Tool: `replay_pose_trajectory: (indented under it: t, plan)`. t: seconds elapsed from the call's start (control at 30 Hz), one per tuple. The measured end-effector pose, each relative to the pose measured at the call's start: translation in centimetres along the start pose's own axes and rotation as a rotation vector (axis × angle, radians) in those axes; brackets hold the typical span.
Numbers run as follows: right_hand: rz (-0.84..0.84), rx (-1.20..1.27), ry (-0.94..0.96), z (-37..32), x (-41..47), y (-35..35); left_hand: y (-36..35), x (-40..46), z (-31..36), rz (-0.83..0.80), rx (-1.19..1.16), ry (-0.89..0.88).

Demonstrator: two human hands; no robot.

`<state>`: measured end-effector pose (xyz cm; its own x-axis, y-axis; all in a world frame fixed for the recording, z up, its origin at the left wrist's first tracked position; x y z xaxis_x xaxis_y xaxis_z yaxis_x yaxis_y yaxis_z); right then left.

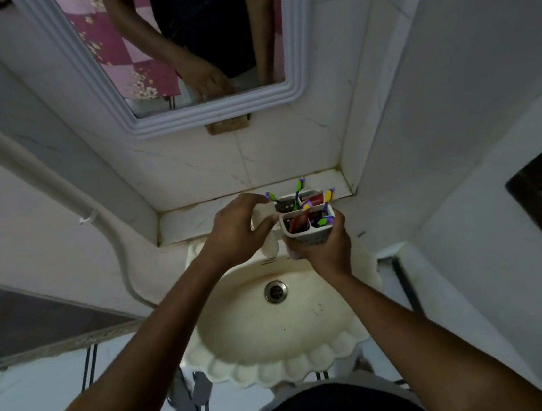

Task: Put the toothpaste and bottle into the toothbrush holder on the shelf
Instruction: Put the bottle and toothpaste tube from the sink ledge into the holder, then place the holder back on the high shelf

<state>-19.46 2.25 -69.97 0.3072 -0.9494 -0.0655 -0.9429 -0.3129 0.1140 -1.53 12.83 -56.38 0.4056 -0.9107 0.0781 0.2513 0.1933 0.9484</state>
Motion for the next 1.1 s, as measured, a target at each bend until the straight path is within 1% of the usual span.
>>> replay_pose_trajectory:
  t: [0.1,0.2,0.27,0.4,0.53,0.63,0.83,1.1]
  plan:
    - [0.039,0.018,0.03,-1.4,-0.2,0.4,0.2,-0.2,-0.1,0.007,-0.003,0.001]
    - [0.112,0.023,0.109,-3.8,-0.7,1.3,0.8,-0.4,0.3,0.0,-0.015,-0.025]
    - [0.126,0.025,0.159,-5.7,-0.8,2.2,1.6,-0.6,0.8,0.019,-0.021,-0.019]
    - [0.126,0.069,0.239,-9.8,-1.2,4.3,3.8,-1.9,2.6,0.101,-0.039,0.007]
    - [0.13,0.159,0.338,-15.4,-1.7,7.2,6.9,-3.6,5.9,0.196,-0.014,0.032]
    - [0.12,0.202,0.395,-19.8,-2.6,9.2,9.6,-4.7,8.4,0.254,0.0,0.053]
    - [0.101,0.264,0.533,-29.0,-5.4,14.4,16.0,-6.4,14.3,0.4,0.04,0.01]
    - [0.158,0.321,0.67,-44.4,-7.8,19.5,28.5,-6.1,20.7,0.589,0.103,-0.069]
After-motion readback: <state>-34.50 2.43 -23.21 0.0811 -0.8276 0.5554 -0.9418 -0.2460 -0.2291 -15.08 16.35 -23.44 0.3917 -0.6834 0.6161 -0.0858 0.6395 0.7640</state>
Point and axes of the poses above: each hand's wrist, its own x-axis towards the middle knuckle, its own y-axis out of the back of the hand, z = x × y, the point moved 4 cm from there along x, towards the middle knuckle, and after that the axes turned 14 degrees about x, right-handed, at the moved point
